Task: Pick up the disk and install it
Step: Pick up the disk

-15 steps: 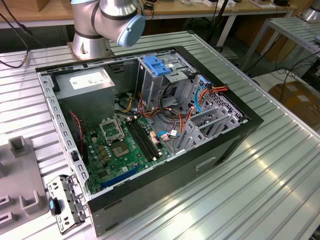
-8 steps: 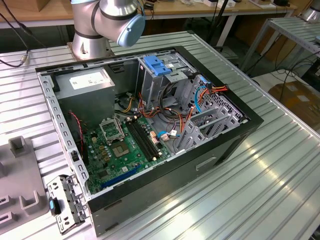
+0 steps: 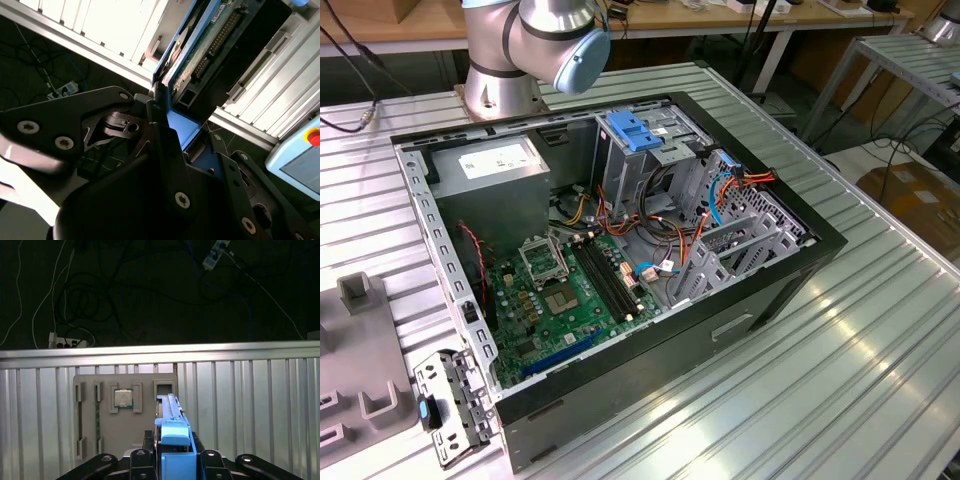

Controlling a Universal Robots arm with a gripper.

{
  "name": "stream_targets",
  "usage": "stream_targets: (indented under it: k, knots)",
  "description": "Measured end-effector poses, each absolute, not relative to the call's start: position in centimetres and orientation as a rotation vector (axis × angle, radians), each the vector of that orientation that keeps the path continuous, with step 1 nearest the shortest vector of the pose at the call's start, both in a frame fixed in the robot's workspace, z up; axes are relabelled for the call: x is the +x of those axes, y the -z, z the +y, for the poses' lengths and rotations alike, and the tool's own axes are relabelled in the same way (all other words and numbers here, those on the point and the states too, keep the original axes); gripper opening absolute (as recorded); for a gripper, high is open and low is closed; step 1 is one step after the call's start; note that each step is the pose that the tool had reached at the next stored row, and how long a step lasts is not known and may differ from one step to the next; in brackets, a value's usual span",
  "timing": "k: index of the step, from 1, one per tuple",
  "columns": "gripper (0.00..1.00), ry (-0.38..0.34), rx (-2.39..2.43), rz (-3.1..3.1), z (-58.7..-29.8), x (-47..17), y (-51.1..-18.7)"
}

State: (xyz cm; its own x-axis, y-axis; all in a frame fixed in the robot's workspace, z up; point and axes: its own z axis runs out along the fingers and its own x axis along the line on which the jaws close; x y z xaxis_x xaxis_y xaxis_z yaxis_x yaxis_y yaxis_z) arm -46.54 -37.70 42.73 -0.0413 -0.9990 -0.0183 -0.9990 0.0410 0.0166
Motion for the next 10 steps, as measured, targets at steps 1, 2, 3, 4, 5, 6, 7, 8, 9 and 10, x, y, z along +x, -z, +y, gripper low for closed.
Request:
stream_targets:
  k: [1, 2, 3, 4, 5, 6, 7, 8, 9, 10]
  knots:
    - [0.37, -0.039, -2.174, 2.265, -37.71, -46.54, -42.79]
    - [0.37, -0.039, -2.174, 2.265, -37.71, -46.54, -42.83]
    - [0.37, -0.039, -2.174, 2.265, -37.71, -46.54, -42.87]
    - [0.37, -0.039, -2.174, 2.265, -37.71, -46.54, -42.91]
    - [0.37, -0.039, -2.174, 2.265, -37.70, -46.54, -42.95]
    - [0.37, -0.039, -2.174, 2.265, -37.71, -46.54, -42.99]
    - [0.37, -0.039, -2.174, 2.265, -37.71, -46.54, -43.03]
    - [0.37, -0.039, -2.174, 2.265, -37.71, -46.54, -43.09]
    - [0.37, -0.039, -2.174, 2.265, -37.71, -46.53, -43.13]
    - [0.37, -0.039, -2.174, 2.265, -37.71, -46.53, -43.17]
